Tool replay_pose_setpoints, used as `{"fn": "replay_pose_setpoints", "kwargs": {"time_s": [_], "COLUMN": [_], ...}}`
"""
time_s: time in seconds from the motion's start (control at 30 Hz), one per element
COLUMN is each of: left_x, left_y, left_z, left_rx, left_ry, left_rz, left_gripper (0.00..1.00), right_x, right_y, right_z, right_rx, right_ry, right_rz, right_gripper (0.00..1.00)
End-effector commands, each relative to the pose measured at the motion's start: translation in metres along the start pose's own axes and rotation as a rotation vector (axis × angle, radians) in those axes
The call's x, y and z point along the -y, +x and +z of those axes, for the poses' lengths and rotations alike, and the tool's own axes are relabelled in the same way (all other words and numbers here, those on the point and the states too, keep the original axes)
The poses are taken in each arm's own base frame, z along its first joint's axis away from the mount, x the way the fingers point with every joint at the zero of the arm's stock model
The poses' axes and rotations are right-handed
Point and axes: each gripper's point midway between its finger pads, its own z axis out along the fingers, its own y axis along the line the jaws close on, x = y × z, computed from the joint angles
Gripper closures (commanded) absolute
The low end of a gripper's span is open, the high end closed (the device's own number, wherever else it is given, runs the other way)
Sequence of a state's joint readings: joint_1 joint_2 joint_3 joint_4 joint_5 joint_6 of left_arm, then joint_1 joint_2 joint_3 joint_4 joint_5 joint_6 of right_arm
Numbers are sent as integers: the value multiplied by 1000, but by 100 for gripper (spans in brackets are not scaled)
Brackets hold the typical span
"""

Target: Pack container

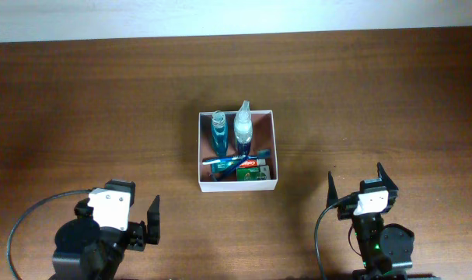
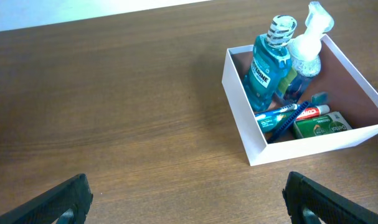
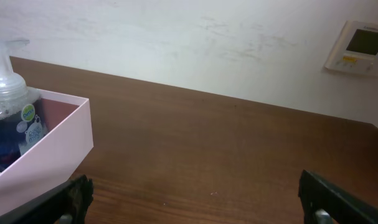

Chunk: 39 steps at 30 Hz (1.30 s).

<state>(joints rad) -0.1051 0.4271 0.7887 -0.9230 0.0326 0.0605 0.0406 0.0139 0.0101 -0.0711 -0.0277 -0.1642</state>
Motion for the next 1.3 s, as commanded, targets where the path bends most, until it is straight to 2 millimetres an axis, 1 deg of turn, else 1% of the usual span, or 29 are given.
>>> {"fn": "replay_pose_setpoints", "kwargs": {"time_s": [0.0, 0.1, 0.17, 0.27, 0.4, 0.5, 0.6, 0.67, 0.77, 1.27], "left_x": [-2, -1, -1, -2, -11, -16, -23, -29, -29, -26], "left_y": [20, 41, 45, 38, 28, 25, 24, 27, 40, 39], "left_z": [7, 21, 31, 44, 59, 67, 68, 72, 81, 81], "left_rx": [-19, 10, 72, 206, 359, 450, 517, 531, 484, 485], "left_ry": [-15, -13, -16, -29, -82, -112, -153, -187, -190, -172], "left_rz": [14, -1, -12, -8, -12, -17, -27, -37, -36, -32], "left_gripper": [1, 1, 1, 1, 1, 1, 1, 1, 1, 1], "right_x": [1, 1, 1, 1, 1, 1, 1, 1, 1, 1], "right_y": [2, 2, 2, 2, 2, 2, 2, 2, 2, 2], "right_z": [0, 0, 0, 0, 0, 0, 0, 0, 0, 0], "right_rx": [-2, -2, -2, -2, -2, -2, -2, -2, -2, -2], "right_ry": [6, 6, 6, 6, 6, 6, 6, 6, 6, 6], "right_rz": [5, 5, 5, 5, 5, 5, 5, 5, 5, 5], "right_gripper": [2, 2, 2, 2, 2, 2, 2, 2, 2, 2]}}
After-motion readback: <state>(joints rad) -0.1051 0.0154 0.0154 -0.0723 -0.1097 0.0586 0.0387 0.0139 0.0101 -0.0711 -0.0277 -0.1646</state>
